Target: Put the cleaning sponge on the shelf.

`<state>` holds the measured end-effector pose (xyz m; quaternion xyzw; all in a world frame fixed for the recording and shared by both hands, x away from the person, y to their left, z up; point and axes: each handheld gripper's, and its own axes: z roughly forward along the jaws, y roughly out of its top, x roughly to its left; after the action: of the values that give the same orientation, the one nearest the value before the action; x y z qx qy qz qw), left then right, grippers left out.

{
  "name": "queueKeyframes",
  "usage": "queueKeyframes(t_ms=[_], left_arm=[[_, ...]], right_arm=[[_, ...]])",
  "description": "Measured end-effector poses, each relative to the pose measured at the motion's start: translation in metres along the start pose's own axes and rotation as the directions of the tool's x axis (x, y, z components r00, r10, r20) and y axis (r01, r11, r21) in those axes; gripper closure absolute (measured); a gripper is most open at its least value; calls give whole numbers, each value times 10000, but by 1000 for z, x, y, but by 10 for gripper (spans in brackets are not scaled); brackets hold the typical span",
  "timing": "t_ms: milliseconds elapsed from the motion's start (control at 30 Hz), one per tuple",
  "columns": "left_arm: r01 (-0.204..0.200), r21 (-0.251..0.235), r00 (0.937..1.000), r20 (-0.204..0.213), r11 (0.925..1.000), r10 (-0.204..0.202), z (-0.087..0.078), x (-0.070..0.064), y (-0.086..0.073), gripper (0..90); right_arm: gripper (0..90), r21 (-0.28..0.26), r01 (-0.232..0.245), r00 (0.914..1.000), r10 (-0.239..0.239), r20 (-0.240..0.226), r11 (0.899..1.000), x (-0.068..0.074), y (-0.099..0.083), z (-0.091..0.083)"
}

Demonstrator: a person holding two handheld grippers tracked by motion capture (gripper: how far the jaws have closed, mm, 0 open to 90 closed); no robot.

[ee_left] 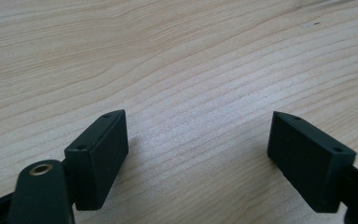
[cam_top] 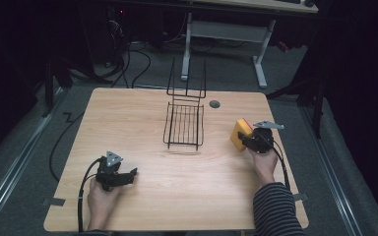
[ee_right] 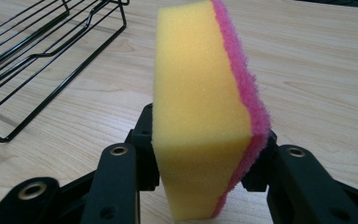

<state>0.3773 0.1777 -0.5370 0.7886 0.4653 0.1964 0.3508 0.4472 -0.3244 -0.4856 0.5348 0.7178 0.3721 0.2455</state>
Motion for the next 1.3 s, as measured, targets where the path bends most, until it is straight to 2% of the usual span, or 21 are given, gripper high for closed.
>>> queueKeyframes(t_ms=[500,667,1300], left_arm=[[0,1,10000,1,10000,0,0,0,0,208],[2,0,10000,2,10000,-2,0,0,0,208],[0,0,10000,3,10000,0,0,0,0,208]], right_arm=[[600,-247,138,9999,-140,-96,9996,4,4,-13],[601,-399,484,9988,-487,-63,9980,9,6,-20],[602,-788,533,9962,-585,-652,9955,20,12,-46]])
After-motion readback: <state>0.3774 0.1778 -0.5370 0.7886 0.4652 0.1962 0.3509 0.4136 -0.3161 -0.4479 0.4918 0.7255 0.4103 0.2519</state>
